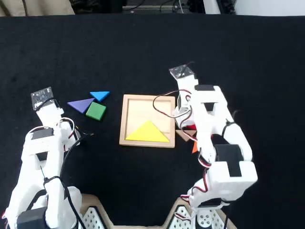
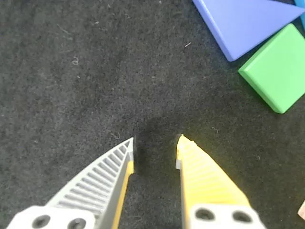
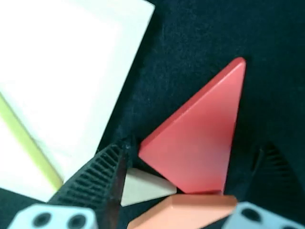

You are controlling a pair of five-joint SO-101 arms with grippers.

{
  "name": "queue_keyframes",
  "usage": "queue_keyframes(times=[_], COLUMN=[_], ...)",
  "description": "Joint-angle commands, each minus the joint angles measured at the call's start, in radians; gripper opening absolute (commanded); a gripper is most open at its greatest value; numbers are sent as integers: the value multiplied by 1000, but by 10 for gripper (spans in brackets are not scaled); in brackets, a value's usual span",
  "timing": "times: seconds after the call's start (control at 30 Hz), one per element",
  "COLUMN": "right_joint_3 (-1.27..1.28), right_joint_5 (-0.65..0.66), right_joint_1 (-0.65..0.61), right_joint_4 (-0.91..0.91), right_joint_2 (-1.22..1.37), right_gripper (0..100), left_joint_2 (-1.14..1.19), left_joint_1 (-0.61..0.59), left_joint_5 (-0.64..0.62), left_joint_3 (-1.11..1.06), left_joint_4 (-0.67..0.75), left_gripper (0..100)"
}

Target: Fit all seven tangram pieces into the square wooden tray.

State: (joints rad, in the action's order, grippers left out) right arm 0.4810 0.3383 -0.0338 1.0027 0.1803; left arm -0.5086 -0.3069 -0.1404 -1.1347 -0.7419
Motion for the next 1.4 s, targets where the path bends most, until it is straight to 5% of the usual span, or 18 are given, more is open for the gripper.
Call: queue_keyframes(times=[0.0, 0.3, 0.73, 0.87, 1.07, 1.37], right_joint_3=[-51, -125, -197, -219, -137, -84], right_joint_5=[12, 75, 78, 229, 583, 680], right_joint_1=[5, 14, 21, 2, -166, -528], right_joint_4=[2, 48, 164, 255, 316, 284], right_joint_2=[28, 82, -104, -263, -397, -414], right_gripper=[375, 190, 187, 187, 187, 187], left_joint_2=[-26, -26, -26, -26, -26, -26], left_joint_1=[12, 12, 12, 12, 12, -19], left_joint_5=[8, 8, 8, 8, 8, 0], left_joint_3=[4, 4, 4, 4, 4, 4], left_joint_4=[15, 15, 15, 15, 15, 14], left_gripper=[155, 154, 154, 155, 155, 152])
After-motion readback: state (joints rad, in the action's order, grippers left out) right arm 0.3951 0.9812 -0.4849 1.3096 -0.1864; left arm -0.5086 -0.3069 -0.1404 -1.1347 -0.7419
